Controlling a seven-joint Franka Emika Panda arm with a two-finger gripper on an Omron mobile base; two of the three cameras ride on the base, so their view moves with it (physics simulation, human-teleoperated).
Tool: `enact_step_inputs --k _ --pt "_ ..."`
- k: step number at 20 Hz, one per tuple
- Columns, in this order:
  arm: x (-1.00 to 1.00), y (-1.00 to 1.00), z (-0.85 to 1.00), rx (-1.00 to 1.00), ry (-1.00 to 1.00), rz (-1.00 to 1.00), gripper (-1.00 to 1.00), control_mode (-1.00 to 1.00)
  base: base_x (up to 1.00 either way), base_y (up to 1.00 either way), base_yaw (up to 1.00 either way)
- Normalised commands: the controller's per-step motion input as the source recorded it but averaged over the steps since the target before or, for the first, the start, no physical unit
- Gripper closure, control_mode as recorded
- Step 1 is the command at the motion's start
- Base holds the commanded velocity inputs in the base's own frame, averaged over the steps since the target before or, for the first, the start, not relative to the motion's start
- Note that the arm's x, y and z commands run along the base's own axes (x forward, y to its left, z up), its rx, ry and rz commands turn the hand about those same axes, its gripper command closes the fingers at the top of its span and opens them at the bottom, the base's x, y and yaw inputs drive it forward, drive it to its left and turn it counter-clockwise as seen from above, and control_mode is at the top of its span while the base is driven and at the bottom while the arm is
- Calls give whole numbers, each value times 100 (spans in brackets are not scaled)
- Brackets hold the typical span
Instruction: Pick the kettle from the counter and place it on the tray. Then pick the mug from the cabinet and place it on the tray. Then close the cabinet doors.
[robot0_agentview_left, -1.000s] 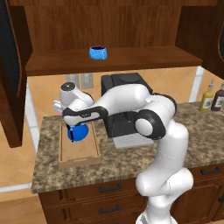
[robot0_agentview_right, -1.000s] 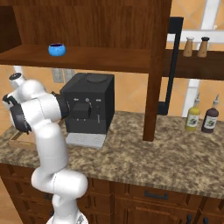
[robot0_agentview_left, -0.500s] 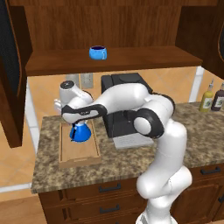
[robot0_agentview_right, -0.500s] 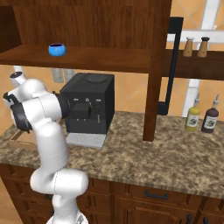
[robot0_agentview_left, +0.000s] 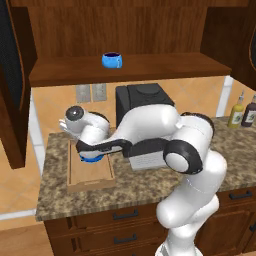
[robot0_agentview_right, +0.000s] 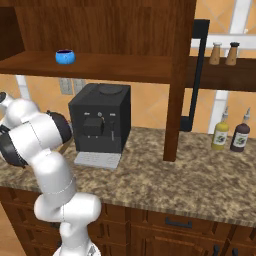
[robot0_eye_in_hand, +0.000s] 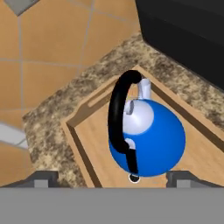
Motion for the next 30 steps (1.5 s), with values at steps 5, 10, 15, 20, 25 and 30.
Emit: enact_step_inputs --k 5,10,15,20,25,30 --pt "-91 -25 28 0 -13 0 -100 -100 0 0 0" --pt "-78 -55 65 0 10 0 -100 -100 0 0 0" --pt "-47 -59 97 0 24 -2 -100 -100 0 0 0" --pt "-38 -26 97 0 5 0 -100 -100 0 0 0" --pt "-9 -9 11 0 -1 0 -100 -100 0 0 0" --pt "0 -14 0 0 0 0 -100 -100 0 0 0"
